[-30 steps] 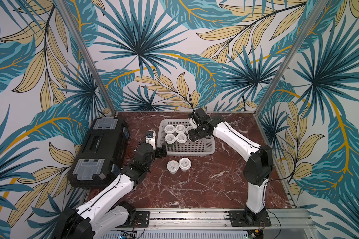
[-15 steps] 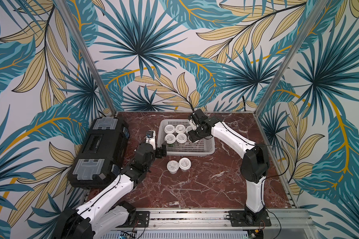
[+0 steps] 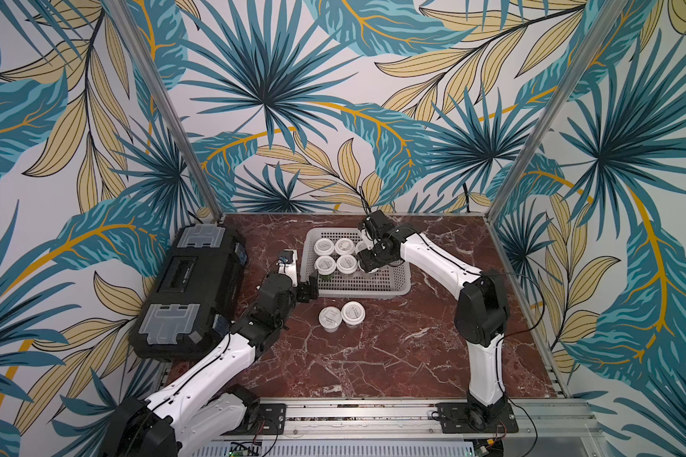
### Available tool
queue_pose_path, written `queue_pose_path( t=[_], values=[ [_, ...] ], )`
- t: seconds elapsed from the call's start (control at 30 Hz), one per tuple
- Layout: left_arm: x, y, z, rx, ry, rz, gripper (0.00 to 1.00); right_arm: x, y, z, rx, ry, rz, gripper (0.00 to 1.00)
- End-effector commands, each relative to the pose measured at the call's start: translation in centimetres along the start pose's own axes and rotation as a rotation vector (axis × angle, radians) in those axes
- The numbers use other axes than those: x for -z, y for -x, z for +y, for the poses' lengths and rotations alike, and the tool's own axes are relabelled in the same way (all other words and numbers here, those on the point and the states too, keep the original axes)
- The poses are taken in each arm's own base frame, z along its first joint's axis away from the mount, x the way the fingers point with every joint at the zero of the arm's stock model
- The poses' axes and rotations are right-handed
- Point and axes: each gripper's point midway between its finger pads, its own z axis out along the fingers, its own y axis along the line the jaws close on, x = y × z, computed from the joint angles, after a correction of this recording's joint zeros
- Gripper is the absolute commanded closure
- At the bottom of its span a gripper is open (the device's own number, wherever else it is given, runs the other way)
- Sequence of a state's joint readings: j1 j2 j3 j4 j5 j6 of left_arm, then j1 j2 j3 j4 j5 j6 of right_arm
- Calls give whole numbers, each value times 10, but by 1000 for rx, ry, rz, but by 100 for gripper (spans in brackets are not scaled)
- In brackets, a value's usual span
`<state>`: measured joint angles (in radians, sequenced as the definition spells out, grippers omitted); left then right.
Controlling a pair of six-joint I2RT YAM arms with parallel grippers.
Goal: Put the yogurt in the basket
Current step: Place the yogurt in the basket.
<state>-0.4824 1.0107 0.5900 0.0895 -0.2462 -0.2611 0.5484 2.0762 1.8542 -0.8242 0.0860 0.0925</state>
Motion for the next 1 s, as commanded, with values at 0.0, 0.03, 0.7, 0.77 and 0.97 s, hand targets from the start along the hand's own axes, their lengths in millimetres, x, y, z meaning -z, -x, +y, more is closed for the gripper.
queue_pose_path(
  t=[0.0,0.03,0.7,0.77,0.97],
  values=[
    [3,23,-3,15,-8,-50,7,-9,2,-2,3,-6,-1,32],
    [3,23,-4,14,-9,-49,7,-10,2,-1,0,-3,-2,32],
    [3,23,-3,15,-9,-51,7,-21,3,13,-22,67,1,32],
    [3,23,-3,13,-9,-51,7,-21,1,12,-18,61,5,32],
    [3,23,-4,14,-11,-50,7,-20,-5,2,-11,12,11,32]
  ],
)
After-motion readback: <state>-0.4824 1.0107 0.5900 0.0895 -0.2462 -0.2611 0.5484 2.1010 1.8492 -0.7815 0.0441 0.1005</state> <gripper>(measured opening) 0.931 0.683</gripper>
